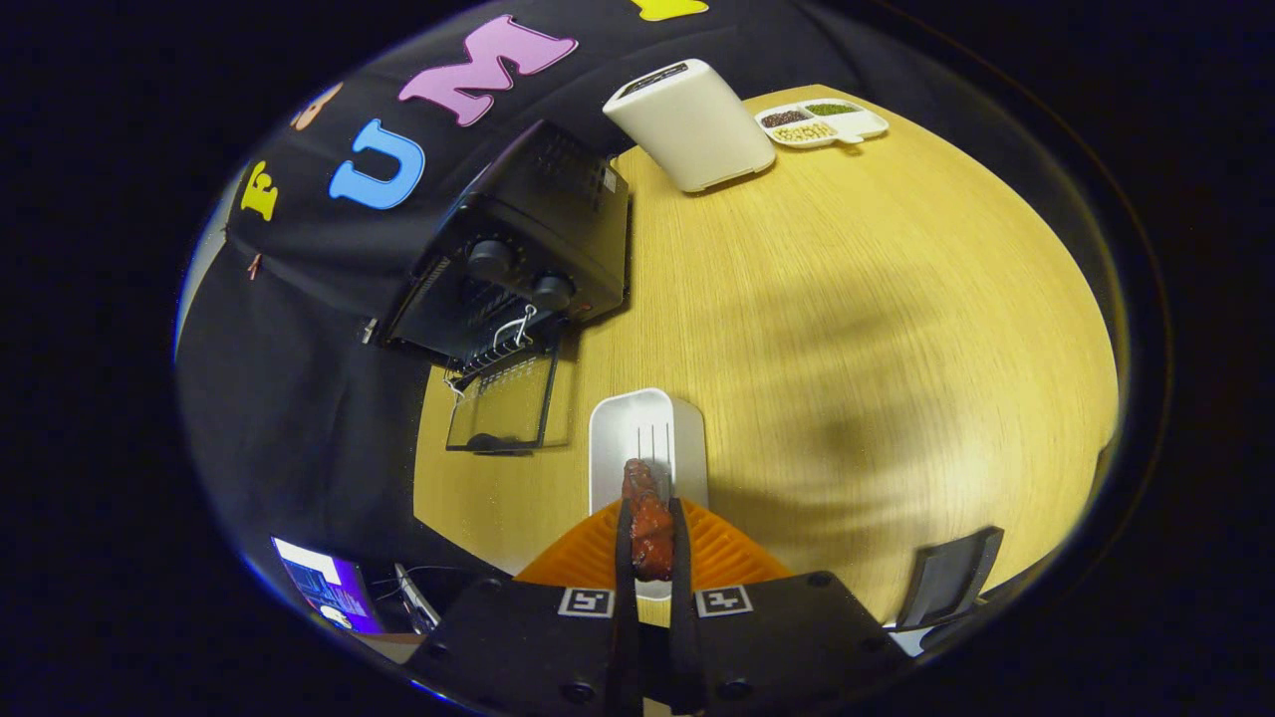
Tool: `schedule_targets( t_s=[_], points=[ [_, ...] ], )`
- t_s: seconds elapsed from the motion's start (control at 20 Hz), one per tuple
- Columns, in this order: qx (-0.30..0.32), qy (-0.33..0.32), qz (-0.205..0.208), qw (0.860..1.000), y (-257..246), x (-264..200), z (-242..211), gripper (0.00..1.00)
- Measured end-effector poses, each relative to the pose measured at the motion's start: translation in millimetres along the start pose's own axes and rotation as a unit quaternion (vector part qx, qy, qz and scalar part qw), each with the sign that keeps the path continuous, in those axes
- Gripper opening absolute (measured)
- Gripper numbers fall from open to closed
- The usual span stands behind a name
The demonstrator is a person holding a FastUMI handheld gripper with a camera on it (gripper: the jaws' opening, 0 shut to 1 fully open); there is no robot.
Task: Open the toaster oven, put the food inside, and close the toaster oven door.
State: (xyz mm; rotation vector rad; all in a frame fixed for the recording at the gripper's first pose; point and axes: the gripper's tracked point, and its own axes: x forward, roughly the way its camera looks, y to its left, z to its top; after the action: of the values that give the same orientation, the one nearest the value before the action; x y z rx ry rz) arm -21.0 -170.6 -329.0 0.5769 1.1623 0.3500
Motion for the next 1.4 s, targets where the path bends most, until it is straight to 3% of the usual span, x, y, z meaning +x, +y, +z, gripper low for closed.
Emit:
schedule_targets(
  t_s=[0.25,0.5,0.95,1.4],
  points=[
    [0.019,-0.047,-0.017,0.999,27,-31,11,0.15],
    [0.046,-0.101,-0.005,0.994,95,-37,14,0.15],
    [0.075,-0.178,0.028,0.981,213,18,4,0.15],
    [0.128,-0.223,0.071,0.964,260,92,28,0.15]
  ],
)
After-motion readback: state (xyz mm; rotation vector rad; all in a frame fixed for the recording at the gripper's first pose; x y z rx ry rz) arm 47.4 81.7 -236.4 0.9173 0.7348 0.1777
